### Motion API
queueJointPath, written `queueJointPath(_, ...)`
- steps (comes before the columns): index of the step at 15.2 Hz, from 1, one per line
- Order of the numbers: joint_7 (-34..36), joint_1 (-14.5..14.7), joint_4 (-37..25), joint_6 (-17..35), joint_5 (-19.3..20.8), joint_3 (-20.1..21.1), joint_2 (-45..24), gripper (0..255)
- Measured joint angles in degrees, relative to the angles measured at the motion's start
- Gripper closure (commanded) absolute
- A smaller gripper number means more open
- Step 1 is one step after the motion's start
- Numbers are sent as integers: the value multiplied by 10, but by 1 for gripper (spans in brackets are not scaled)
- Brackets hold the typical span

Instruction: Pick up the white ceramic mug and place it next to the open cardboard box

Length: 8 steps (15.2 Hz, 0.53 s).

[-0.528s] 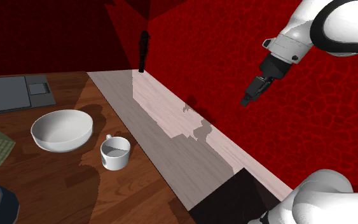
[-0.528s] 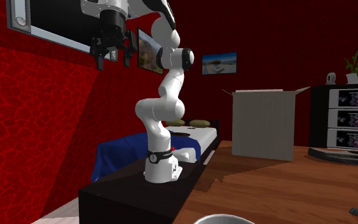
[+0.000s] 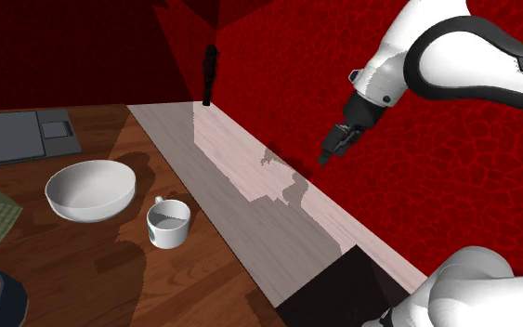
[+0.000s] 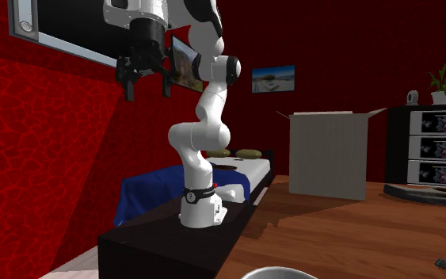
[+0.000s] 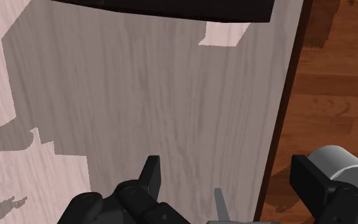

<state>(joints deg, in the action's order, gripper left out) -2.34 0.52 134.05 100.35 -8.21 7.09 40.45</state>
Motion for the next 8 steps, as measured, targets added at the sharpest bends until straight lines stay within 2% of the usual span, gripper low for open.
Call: queueJointPath(8,69,16,-1,122,-22,79,-111,0)
